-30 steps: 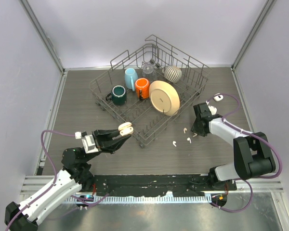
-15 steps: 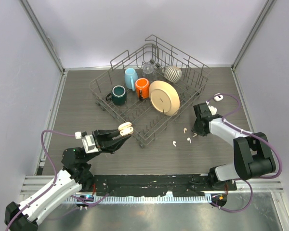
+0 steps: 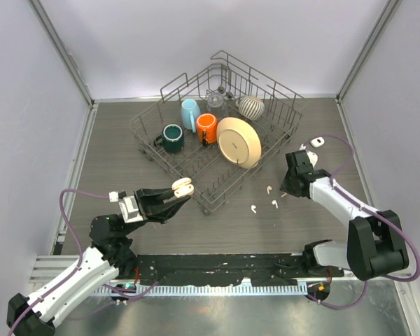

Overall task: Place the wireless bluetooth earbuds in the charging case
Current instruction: Pick up the earbud from the center of the board.

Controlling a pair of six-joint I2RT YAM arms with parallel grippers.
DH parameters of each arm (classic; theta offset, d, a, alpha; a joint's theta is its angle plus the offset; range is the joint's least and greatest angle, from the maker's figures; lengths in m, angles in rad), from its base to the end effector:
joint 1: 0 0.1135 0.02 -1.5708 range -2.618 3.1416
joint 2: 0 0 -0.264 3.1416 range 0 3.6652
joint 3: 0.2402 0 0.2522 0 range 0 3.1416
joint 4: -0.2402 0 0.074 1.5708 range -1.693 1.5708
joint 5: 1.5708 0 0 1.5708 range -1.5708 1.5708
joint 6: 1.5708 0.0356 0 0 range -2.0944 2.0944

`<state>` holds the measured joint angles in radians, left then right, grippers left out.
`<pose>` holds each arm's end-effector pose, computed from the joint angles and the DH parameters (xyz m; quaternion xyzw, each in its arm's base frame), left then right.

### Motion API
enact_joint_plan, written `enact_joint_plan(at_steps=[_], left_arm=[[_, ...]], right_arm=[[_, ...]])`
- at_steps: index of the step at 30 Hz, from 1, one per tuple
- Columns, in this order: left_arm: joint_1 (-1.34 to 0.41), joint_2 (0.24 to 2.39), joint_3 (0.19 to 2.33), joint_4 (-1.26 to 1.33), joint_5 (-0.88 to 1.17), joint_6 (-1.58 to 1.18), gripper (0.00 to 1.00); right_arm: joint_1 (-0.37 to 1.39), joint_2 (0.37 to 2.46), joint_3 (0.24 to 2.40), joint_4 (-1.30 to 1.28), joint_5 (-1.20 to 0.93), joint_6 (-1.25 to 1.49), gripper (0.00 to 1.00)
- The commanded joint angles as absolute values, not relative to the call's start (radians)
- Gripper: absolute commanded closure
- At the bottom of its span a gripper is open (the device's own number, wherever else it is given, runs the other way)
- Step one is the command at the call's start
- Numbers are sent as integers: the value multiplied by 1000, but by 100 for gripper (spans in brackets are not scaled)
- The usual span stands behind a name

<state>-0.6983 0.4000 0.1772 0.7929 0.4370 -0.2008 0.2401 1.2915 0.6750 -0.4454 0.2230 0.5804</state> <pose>0.0810 -0.0877 0.2780 0.2996 0.4071 -0.4659 0.7263 0.2299 0.0482 0.1796 0.1905 0.9432 0.0010 0.2723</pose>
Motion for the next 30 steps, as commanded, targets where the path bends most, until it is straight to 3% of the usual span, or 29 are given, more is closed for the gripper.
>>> enact_joint_plan(at_steps=[1, 15, 30], left_arm=[[-701, 406, 192, 827, 425, -195, 100], [-701, 497, 218, 881, 439, -224, 100], [-701, 551, 242, 881, 431, -247, 100]], right_arm=[[247, 1210, 710, -480, 232, 535, 99], [386, 876, 906, -597, 302, 488, 99], [595, 818, 1107, -572, 314, 396, 99]])
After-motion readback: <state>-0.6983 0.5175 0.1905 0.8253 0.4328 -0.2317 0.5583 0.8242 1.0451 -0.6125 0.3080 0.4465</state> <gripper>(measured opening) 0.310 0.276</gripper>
